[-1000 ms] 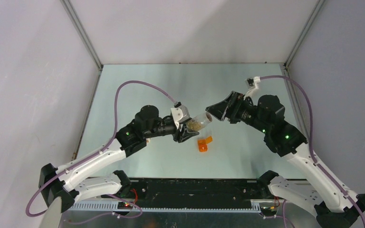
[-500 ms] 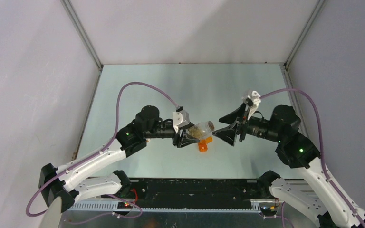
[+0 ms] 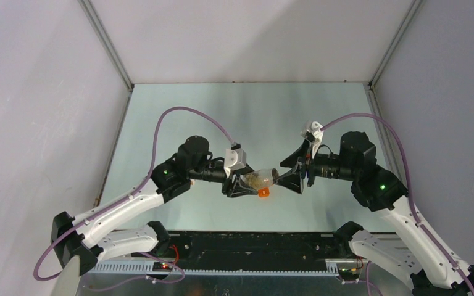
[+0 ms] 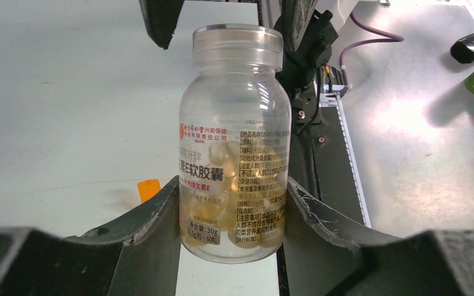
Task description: Sort the pills into containers
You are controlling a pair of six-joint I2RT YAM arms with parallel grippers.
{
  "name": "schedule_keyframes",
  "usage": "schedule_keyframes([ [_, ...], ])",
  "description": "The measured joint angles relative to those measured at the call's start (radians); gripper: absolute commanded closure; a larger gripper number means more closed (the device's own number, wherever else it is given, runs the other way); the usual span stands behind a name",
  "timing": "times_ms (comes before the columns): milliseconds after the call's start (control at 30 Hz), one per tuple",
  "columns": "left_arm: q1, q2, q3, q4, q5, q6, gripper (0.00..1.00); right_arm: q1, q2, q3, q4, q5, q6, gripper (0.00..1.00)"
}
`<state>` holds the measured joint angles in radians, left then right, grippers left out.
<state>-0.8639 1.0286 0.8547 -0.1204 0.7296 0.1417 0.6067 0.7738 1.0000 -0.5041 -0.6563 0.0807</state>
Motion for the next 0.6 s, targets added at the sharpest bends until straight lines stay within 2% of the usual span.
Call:
schedule_keyframes([
  [100, 0.0, 0.0, 0.0, 0.0, 0.013, 0.0, 1.0, 0.0, 0.002, 0.001, 0.0, -0.009, -0.003, 0.27],
  [300, 0.0, 0.001, 0.0, -0.003, 0.016, 0.0, 1.0, 0.013, 0.026, 0.005, 0.005, -0.024, 0.006, 0.39],
  [433, 0.0, 0.002, 0.0, -0.005, 0.008, -0.001, 1.0, 0.026, 0.038, 0.005, 0.011, -0.03, 0.025, 0.55],
  [500, 0.001, 0.004, 0.0, -0.008, 0.003, -0.001, 1.0, 0.035, 0.041, 0.005, 0.014, -0.024, 0.04, 0.69],
  [600, 0.001, 0.004, 0.0, -0.011, -0.008, -0.002, 1.0, 0.04, 0.043, 0.006, 0.016, -0.001, 0.055, 0.83],
])
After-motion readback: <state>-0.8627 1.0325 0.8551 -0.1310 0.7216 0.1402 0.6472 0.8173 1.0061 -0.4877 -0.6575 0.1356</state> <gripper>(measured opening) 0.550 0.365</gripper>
